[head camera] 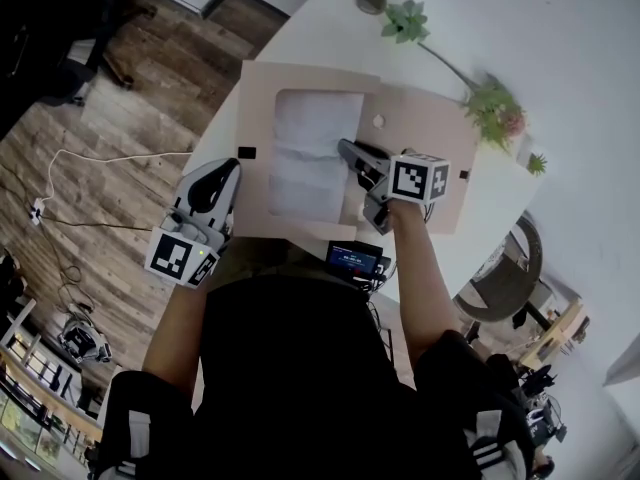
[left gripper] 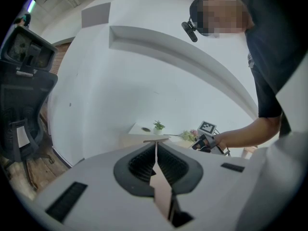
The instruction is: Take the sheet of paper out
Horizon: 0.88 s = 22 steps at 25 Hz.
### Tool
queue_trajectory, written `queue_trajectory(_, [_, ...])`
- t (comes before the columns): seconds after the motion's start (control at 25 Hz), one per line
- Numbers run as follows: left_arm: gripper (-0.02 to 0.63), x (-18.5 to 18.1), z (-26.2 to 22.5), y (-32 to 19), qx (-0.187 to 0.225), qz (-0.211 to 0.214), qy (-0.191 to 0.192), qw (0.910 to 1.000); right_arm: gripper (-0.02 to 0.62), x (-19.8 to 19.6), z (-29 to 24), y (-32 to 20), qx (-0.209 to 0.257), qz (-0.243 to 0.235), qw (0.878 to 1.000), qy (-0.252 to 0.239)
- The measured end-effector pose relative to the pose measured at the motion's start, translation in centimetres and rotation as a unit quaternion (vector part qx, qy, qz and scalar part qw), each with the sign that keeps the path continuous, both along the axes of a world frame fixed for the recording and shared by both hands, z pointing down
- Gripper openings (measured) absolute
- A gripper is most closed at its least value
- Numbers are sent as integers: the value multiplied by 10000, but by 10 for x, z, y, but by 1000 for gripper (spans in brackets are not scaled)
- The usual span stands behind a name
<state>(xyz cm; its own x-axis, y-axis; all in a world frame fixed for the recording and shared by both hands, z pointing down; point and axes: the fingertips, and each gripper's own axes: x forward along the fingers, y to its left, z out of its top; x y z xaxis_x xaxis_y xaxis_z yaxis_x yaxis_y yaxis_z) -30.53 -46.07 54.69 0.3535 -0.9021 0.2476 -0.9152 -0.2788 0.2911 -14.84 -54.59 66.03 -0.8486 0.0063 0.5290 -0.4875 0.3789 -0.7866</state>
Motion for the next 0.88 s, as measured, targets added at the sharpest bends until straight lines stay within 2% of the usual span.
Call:
queue_trajectory(0.16, [14, -1, -6, 4, 61, 28, -6, 10000, 18, 24, -9, -6, 183, 274, 9994, 93])
queue_trajectory(0.52, [14, 28, -33, 3, 330, 514, -66, 9981, 17, 122, -39, -12, 870, 1169, 9878, 543])
queue_trajectory(0.6, [14, 36, -46, 2, 478, 701, -74, 9964, 17, 143, -55, -10, 1122, 1469, 9809, 610])
queue_trajectory(0.72, [14, 45, -66, 1, 745, 918, -80, 9930, 17, 165, -89, -3, 1824, 1759, 9647, 714])
queue_trajectory(0.88, [14, 55, -95, 12, 1080, 1088, -60, 9882, 17, 179, -150, 18, 2829, 2131, 9326, 699])
